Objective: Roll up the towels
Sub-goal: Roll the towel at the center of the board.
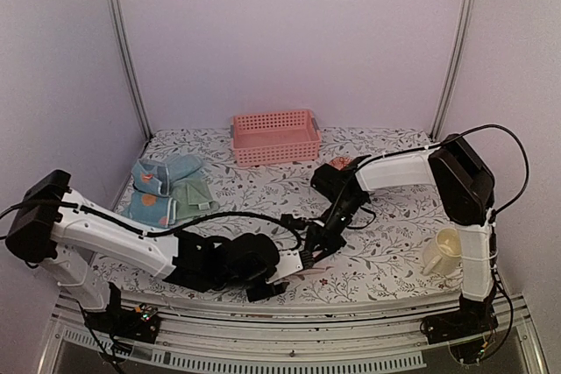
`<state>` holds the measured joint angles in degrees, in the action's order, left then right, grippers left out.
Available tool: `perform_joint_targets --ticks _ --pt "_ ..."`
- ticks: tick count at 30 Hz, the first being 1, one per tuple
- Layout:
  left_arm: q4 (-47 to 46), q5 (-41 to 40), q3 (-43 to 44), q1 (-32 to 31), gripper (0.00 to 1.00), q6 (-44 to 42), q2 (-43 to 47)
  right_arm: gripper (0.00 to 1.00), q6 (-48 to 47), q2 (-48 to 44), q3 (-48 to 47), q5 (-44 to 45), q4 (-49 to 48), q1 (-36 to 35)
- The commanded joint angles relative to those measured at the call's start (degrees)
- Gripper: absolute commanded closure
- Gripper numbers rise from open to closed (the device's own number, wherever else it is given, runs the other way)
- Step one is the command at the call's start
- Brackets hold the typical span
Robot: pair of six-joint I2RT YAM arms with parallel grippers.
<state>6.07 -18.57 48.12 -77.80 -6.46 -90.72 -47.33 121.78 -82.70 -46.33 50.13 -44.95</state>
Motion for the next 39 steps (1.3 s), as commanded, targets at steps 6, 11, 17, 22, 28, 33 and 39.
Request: perform_joint_targets --ticks 6,11,17,22,28,33,39 --pt "0.84 -13.07 8.77 -2.27 0.45 -14.47 -13.03 0.79 0.28 6.34 -1.22 -1.18 9.63 1.35" --pt "-2.98 -13.11 9.3 -2.26 0.44 -18.52 -13.83 0.79 -0.13 7.26 -1.07 -1.59 9.98 1.65" --pt "-6.65 -9.12 8.04 -1.75 0.43 -21.76 -14.34 0.78 -0.1 8.42 -1.86 -2.39 10.05 2.59" --pt "-8.39 -7.67 9.58 -1.58 0.44 -22.72 -16.16 0.78 0.06 9.18 -2.74 -3.62 10.78 3.65" --pt "-7.82 -8.52 11.11 0.54 0.46 -23.03 -19.94 0.78 -0.92 10.43 -4.05 -6.91 14.04 4.95" --pt "-8.02 -10.06 11.68 1.73 0.46 -23.56 -22.98 0.78 -2.82 11.29 -5.27 -10.32 17.3 5.78" --pt "-8.84 -11.85 12.47 1.86 0.48 -27.56 -27.74 0.77 -4.41 12.26 -7.57 -13.27 20.32 6.66"
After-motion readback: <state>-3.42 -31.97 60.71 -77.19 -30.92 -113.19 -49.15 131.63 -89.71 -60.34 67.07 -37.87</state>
